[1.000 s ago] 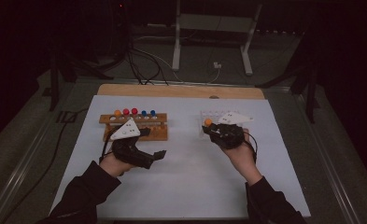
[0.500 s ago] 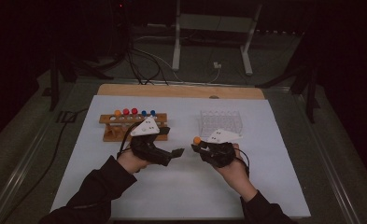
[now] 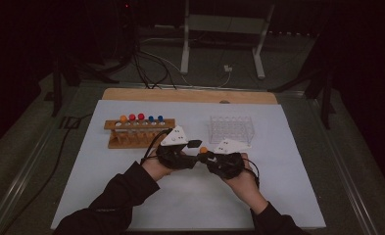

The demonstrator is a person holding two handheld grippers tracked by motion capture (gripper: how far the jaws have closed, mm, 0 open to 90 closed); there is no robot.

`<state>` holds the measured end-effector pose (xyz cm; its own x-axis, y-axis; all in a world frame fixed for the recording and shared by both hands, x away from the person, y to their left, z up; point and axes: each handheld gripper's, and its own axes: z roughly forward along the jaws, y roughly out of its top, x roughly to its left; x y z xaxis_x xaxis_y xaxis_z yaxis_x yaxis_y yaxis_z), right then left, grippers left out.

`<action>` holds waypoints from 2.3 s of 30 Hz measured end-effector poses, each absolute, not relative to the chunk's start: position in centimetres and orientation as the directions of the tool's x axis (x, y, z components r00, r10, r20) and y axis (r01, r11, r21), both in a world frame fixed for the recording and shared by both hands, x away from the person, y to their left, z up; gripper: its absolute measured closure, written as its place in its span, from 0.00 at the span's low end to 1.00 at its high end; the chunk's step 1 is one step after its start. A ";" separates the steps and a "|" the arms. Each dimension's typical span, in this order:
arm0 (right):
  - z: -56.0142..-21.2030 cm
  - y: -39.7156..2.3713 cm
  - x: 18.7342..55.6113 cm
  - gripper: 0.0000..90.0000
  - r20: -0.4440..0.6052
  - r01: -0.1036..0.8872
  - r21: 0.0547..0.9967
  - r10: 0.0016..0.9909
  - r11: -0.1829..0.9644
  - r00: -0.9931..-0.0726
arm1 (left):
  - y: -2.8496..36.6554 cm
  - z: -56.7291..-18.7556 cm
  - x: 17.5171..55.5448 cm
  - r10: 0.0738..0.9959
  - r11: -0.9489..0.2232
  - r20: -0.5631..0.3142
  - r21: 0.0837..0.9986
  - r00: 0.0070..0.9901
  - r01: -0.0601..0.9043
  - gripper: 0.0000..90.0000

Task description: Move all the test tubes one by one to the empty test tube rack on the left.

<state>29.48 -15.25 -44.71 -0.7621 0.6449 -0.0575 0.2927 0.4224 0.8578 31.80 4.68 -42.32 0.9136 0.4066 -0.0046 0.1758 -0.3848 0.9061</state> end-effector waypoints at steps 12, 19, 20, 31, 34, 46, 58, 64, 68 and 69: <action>-44.7 -15.3 29.5 0.82 -0.057 0.291 0.860 0.647 0.418 -0.760 | 4.3 -42.2 32.0 0.407 -0.418 0.033 0.895 0.913 0.154 0.79; -44.5 -16.1 29.7 0.58 -0.040 0.299 0.870 0.660 0.392 -0.750 | 5.9 -40.8 32.1 0.444 -0.392 0.043 0.907 0.895 0.151 0.80; -44.5 -16.2 29.8 0.53 -0.041 0.299 0.872 0.668 0.387 -0.743 | 6.2 -40.6 32.1 0.450 -0.392 0.046 0.908 0.892 0.151 0.80; -44.0 -17.2 29.9 0.03 0.001 0.317 0.893 0.701 0.320 -0.713 | 10.9 -38.9 31.7 0.535 -0.391 0.082 0.906 0.841 0.161 0.80; -44.0 -17.3 29.9 0.00 0.005 0.313 0.893 0.687 0.324 -0.727 | 12.5 -38.4 31.5 0.564 -0.386 0.085 0.907 0.822 0.171 0.80; -43.7 -17.5 29.7 0.00 0.010 0.309 0.898 0.686 0.313 -0.727 | 19.9 -37.2 30.7 0.703 -0.345 0.091 0.911 0.705 0.227 0.80; -43.6 -17.8 29.9 0.00 0.015 0.309 0.902 0.693 0.302 -0.720 | 26.0 -36.8 33.0 0.840 -0.266 0.093 0.930 0.535 0.255 0.80; -43.6 -17.9 30.0 0.00 0.018 0.310 0.903 0.696 0.297 -0.718 | 26.6 -38.0 35.6 0.881 -0.228 0.093 0.943 0.463 0.243 0.80; -43.7 -18.0 30.0 0.00 0.020 0.312 0.903 0.698 0.295 -0.716 | 26.5 -39.5 37.3 0.898 -0.198 0.069 0.945 0.434 0.261 0.80; -43.7 -18.1 30.0 0.00 0.021 0.313 0.903 0.698 0.294 -0.716 | 26.4 -39.9 37.7 0.902 -0.198 0.068 0.942 0.426 0.269 0.80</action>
